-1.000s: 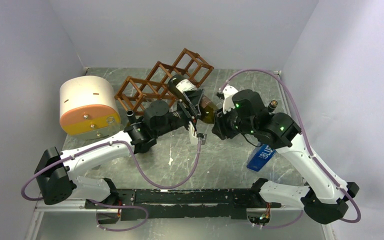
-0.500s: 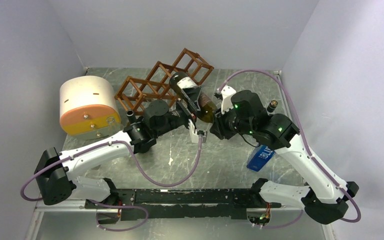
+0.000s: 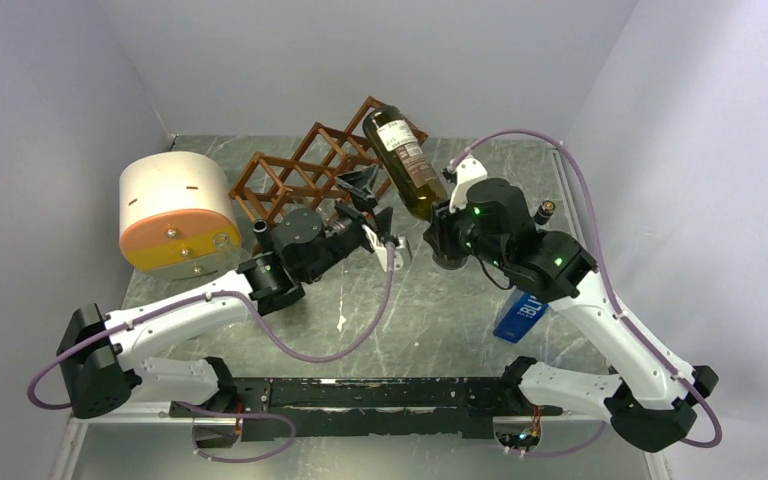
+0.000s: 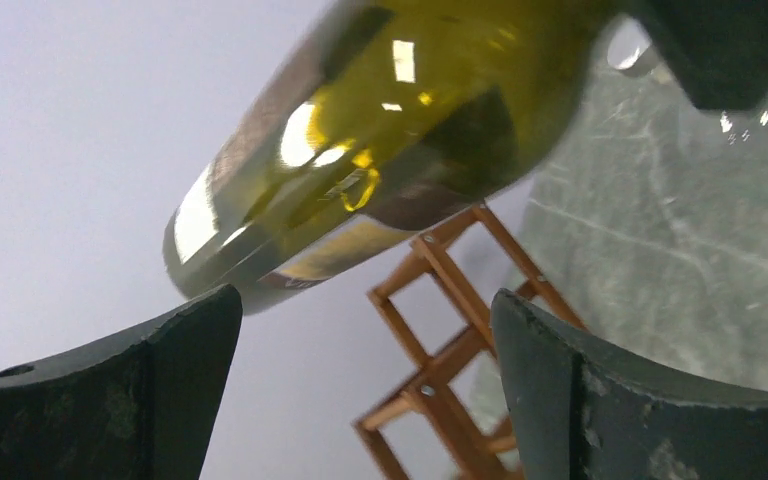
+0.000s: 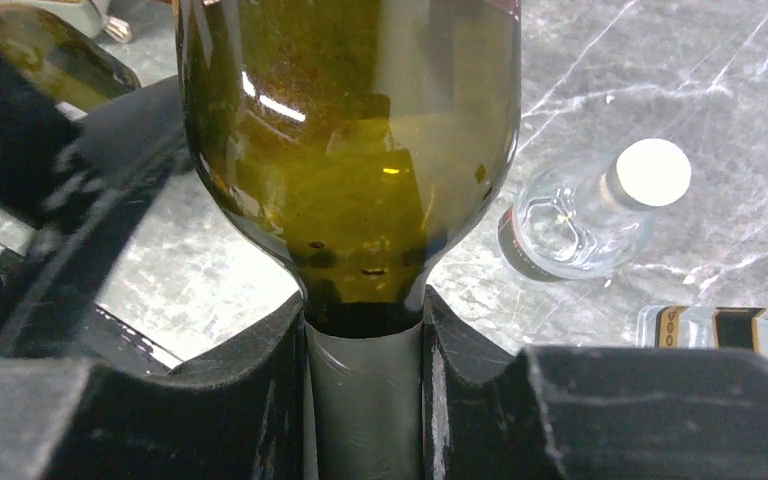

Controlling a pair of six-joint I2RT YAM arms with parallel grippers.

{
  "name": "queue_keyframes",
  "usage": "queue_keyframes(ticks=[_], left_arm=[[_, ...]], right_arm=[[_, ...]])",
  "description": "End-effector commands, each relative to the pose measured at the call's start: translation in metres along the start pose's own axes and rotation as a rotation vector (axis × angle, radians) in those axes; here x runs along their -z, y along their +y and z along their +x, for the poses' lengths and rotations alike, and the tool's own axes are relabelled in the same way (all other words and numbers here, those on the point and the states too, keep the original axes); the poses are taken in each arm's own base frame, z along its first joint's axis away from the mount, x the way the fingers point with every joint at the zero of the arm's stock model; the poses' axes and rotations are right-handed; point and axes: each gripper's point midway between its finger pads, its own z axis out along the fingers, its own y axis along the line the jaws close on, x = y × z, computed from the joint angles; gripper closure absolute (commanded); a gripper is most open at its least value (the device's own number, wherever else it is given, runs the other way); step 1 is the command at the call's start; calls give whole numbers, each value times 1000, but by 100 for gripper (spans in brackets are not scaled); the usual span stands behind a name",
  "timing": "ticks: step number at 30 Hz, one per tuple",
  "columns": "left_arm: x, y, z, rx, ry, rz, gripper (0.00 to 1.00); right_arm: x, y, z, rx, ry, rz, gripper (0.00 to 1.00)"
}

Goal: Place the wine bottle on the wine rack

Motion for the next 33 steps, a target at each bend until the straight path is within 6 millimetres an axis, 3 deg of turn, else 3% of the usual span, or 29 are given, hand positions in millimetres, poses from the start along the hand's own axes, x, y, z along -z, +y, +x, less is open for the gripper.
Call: queue_keyframes(ticks=[1,5,11,18,24,33], left_arm=[[15,26,1,482,76,-130,2],[25,31,6,903,198,-189,2],[50,18,15,1141,323,-207,2],[83,9,31,1175,405,-241,2],[96,5,36,1191,417,-256,2],[98,1,38,1173,446,-235,2]], right_arm=[[-9,0,-17,-41,-103,7,100],[-23,0,5,-48,-55,11,100],[-47,0,35,-43,12,19,100],[-76,-1,67,-48,88,37,100],[-103,-9,98,-61,174,104,100],[-135,-15,109,-65,199,180,100]])
